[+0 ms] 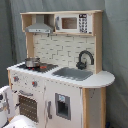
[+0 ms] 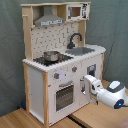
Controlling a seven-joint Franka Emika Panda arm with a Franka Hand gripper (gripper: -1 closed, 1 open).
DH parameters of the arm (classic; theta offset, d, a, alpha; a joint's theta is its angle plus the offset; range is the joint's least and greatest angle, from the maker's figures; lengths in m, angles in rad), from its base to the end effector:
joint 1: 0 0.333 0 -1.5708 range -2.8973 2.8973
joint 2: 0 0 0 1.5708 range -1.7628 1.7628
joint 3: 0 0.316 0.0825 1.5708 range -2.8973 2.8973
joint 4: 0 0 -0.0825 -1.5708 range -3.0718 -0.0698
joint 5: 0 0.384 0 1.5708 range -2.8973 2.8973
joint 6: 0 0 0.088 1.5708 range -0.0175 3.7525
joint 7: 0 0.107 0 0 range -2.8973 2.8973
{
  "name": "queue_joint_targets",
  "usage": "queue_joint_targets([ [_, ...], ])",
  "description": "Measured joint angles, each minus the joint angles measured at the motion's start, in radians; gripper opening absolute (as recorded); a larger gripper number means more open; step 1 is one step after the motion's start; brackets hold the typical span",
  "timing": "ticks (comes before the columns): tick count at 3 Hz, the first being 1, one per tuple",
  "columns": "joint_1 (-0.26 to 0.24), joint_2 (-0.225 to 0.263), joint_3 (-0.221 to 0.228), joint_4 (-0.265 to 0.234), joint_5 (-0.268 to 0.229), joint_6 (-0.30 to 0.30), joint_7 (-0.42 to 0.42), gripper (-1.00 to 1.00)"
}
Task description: Play with the kitchen
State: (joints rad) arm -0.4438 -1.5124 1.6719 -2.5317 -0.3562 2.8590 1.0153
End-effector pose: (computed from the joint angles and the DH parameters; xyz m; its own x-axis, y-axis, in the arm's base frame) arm 0.2267 0.4244 0.2636 0.0720 0.8240 0.5621 -0.0586 -0.5590 0.8271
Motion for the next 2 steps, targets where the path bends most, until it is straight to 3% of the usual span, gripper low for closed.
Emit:
queue_joint_targets([
  [2, -0.038, 0.0, 0.0, -0.013, -0.002, -0.008, 0.211, 1.0],
])
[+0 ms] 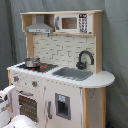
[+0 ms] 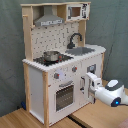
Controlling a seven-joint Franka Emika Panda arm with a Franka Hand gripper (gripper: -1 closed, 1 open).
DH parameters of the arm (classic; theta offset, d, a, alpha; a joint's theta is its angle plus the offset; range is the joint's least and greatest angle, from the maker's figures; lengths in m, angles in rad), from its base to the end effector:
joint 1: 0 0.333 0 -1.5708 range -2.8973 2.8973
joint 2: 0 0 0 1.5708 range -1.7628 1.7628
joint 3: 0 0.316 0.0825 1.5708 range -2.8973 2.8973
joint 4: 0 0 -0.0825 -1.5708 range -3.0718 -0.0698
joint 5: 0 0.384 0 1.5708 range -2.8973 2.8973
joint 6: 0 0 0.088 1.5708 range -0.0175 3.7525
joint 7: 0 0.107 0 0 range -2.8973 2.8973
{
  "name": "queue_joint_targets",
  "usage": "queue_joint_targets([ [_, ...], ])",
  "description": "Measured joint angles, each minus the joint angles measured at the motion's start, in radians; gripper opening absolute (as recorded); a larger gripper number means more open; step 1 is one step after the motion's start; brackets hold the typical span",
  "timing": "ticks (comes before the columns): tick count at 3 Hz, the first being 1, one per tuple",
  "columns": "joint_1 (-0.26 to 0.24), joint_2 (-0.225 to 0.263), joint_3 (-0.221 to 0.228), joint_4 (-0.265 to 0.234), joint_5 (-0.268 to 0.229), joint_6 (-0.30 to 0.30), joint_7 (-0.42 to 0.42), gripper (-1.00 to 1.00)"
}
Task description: Play with the kitchen
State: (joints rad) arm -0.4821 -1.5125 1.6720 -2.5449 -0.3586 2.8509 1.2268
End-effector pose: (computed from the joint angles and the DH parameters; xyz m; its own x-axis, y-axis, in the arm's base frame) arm 0.2459 0.4080 0.2640 0.0951 0.6867 0.7207 -0.1175 -0.7112 0.6931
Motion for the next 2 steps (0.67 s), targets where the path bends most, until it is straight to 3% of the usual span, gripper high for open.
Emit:
queue_joint_targets([
  [2, -0.123, 0.0, 0.01, 0.01, -0.001, 0.071, 0.15, 1.0],
])
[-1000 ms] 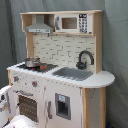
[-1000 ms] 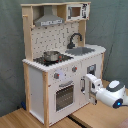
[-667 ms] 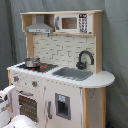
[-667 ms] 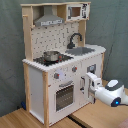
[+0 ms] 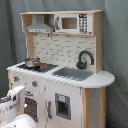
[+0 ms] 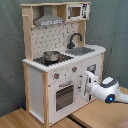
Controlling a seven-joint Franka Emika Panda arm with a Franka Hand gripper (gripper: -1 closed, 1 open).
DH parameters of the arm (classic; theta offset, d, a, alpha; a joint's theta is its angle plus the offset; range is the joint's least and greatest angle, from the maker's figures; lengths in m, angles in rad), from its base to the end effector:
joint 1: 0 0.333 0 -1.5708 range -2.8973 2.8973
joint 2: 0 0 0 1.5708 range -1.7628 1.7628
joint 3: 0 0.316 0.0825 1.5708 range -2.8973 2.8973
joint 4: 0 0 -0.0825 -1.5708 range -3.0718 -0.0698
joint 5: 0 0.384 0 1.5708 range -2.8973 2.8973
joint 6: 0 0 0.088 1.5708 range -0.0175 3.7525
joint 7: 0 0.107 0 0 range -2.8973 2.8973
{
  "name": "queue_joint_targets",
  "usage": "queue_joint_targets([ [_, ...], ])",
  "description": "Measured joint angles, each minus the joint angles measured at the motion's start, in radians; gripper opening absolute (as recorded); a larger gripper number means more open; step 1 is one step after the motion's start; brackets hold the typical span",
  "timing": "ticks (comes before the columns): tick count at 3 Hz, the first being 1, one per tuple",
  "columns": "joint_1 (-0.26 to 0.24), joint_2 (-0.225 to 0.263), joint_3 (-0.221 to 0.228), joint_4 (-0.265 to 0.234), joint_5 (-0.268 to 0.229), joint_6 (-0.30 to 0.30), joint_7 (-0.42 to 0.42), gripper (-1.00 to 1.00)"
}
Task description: Play with the kitchen
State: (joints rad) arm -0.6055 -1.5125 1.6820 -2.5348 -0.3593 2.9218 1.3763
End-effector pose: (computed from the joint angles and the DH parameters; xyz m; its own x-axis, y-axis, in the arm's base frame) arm 0.2878 0.3875 0.2559 0.1322 0.5704 0.8106 -0.1488 -0.7971 0.5852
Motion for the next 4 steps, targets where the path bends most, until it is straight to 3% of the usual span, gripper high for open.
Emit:
queue_joint_targets([
  [2, -0.148, 0.0, 0.001, 0.132, -0.001, 0.086, 0.008, 1.0],
  [3, -0.191, 0.0, 0.007, 0.151, -0.009, 0.158, -0.049, 1.0],
  [4, -0.195, 0.0, 0.006, 0.151, -0.009, 0.178, -0.149, 1.0],
])
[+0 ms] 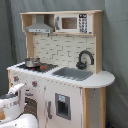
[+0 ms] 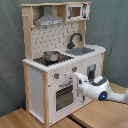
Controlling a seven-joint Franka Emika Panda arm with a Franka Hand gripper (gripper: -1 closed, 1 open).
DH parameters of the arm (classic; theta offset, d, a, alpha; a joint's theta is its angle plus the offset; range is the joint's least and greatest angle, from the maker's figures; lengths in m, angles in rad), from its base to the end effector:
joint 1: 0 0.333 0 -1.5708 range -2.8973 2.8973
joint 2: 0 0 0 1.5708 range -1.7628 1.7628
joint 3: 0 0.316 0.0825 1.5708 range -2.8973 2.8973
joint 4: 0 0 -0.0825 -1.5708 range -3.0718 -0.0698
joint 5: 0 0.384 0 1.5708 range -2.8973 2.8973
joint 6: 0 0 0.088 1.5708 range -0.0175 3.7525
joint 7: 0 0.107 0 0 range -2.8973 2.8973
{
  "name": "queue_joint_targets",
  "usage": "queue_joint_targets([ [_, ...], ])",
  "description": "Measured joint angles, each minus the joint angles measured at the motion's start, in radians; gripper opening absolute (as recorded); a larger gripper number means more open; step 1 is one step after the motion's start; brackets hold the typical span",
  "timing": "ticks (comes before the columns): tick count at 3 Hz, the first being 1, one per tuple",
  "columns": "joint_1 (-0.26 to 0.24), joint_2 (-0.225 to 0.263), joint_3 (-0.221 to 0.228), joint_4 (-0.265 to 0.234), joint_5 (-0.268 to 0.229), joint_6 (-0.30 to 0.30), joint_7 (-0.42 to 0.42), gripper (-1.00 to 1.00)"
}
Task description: Play with the kitchen
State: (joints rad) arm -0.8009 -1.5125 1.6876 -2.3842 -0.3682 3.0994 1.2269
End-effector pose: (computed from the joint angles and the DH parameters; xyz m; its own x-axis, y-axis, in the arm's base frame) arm 0.3316 0.4218 0.2444 0.1323 0.6814 0.7199 0.0134 -0.7274 0.6861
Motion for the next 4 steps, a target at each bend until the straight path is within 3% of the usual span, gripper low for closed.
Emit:
queue_joint_targets([
  [1, -0.032, 0.0, -0.008, 0.0, 0.0, 0.026, -0.092, 1.0],
  [2, 0.06, 0.003, 0.003, 0.006, 0.0, 0.01, -0.124, 1.0],
  [4, 0.218, 0.003, -0.032, -0.017, 0.0, -0.152, -0.171, 1.0],
])
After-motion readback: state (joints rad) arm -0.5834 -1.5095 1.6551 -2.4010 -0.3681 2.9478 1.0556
